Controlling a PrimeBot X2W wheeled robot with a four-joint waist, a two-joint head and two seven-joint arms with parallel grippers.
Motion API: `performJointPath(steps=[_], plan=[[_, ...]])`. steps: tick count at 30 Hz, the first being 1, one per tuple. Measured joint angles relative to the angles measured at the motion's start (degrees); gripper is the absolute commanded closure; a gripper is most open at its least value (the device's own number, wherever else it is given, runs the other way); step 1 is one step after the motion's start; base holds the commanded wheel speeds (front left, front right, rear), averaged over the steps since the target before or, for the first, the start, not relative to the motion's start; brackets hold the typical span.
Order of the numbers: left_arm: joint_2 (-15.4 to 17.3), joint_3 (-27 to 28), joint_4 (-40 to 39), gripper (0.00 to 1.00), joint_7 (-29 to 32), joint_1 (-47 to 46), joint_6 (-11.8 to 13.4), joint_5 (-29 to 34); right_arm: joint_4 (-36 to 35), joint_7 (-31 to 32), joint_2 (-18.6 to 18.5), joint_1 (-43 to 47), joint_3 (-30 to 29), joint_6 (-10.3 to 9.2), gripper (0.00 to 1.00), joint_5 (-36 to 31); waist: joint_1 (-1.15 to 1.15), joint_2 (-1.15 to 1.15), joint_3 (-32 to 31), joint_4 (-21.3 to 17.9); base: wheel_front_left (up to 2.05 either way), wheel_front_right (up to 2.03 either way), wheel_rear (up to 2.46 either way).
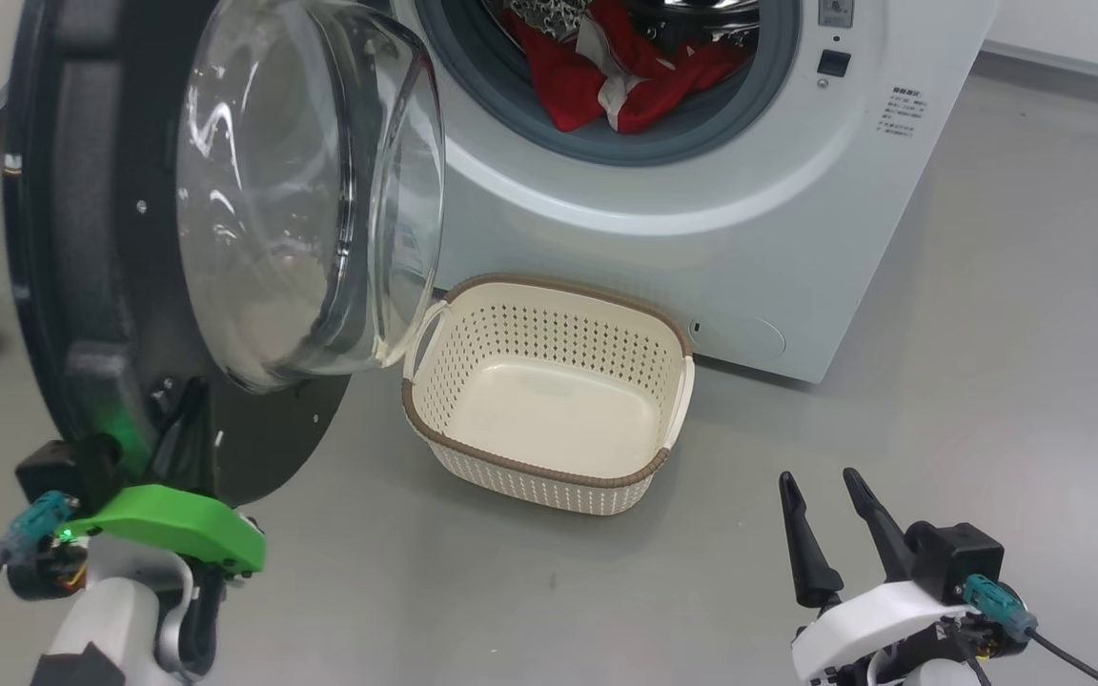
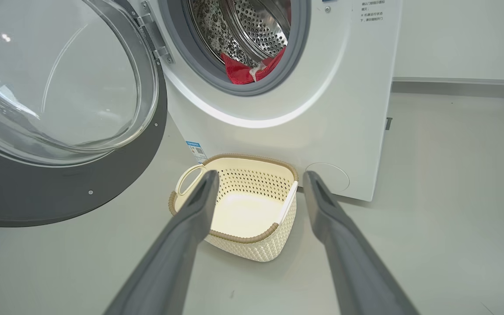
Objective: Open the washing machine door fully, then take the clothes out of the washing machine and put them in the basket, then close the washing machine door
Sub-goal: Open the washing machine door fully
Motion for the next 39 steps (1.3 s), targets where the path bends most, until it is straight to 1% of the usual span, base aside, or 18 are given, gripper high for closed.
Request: performJointPath(steps=[8,14,22,27,31,35,39], plan=[[3.2,6.1,-0.1,1.0,-0.6,-1.1,0.7,-3.4,0.0,0.0,-0.1,-1.8,1.0,-0.01,0.0,-1.7,0.0,0.0,3.7,-0.5,0.0,0.0,0.0],[6.4,10.6,0.3,1.0,-1.0,-2.5,1.1,-5.8,-0.1,0.5,-0.6,-3.8,1.2,-0.04,0.0,-2.4,0.0,0.0,6.8,-1.3,0.0,0.0,0.0],[9.6,14.8,2.0,1.0,-1.2,-5.1,1.1,-8.1,-0.3,1.0,-1.4,-6.0,1.4,-0.08,0.0,-3.2,0.0,0.0,10.8,-2.4,0.0,0.0,0.0],[11.0,17.0,3.5,1.0,-1.3,-6.9,1.1,-9.8,-0.6,1.1,-1.8,-7.2,1.4,-0.11,0.0,-3.6,0.0,0.0,13.0,-3.2,0.0,0.0,0.0],[11.9,18.5,4.8,1.0,-1.3,-8.2,1.0,-10.8,-0.7,1.1,-2.2,-7.7,1.4,-0.59,0.0,-3.9,0.0,0.0,14.7,-3.6,0.0,0.0,0.0],[12.7,19.3,6.1,1.0,-1.2,-9.2,1.0,-11.8,-0.7,1.5,-2.6,-8.3,1.3,-0.6,0.0,-4.3,0.0,0.0,15.8,-3.9,0.0,0.0,0.0],[13.4,19.5,7.9,1.0,-1.3,-10.1,0.3,-11.8,-0.7,1.5,-2.9,-8.6,1.0,-0.71,0.0,-4.3,0.0,0.0,16.9,-4.1,0.0,0.0,0.0]])
